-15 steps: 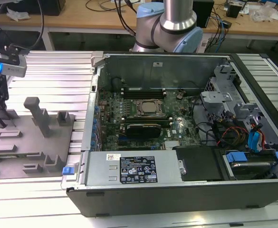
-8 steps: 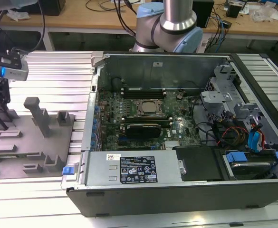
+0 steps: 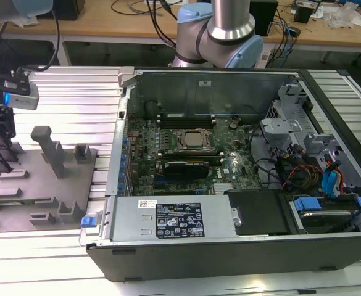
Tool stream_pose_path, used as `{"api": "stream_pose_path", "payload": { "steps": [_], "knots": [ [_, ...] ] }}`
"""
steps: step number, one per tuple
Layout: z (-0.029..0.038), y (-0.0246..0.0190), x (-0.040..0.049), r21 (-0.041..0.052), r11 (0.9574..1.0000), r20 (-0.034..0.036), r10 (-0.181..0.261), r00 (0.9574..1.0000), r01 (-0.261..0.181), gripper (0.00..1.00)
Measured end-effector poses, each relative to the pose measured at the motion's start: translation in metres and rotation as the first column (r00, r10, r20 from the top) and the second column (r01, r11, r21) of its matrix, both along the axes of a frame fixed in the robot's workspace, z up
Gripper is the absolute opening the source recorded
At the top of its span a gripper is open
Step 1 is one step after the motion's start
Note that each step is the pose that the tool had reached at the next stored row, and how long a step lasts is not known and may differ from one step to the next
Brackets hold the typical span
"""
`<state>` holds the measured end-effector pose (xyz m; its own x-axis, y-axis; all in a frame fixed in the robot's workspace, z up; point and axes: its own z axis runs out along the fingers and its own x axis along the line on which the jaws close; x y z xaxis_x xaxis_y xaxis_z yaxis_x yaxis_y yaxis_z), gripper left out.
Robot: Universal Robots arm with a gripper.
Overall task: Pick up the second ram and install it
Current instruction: 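Pick up the second ram and move it above second insertion slot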
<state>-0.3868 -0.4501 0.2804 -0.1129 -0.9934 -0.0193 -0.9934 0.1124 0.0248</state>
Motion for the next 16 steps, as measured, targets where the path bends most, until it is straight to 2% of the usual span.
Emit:
{"api": "stream_pose_path", "payload": {
  "steps": [6, 10, 13, 16],
  "knots": [
    [-0.0058, -0.0144, -0.0019, -0.0012, 1.0000, 0.0002, 0.000, 1.0000, 0.000, 0.30],
    [-0.0099, -0.0166, -0.0021, -0.0052, 1.0000, 0.0001, 0.000, 1.0000, 0.000, 0.30],
    [-0.0182, -0.0170, -0.0019, -0.0087, 1.0000, 0.0001, 0.000, 1.0000, 0.000, 0.30],
    [-0.0232, -0.0170, -0.0020, -0.0090, 1.0000, 0.0002, 0.000, 1.0000, 0.000, 0.30]
  ]
}}
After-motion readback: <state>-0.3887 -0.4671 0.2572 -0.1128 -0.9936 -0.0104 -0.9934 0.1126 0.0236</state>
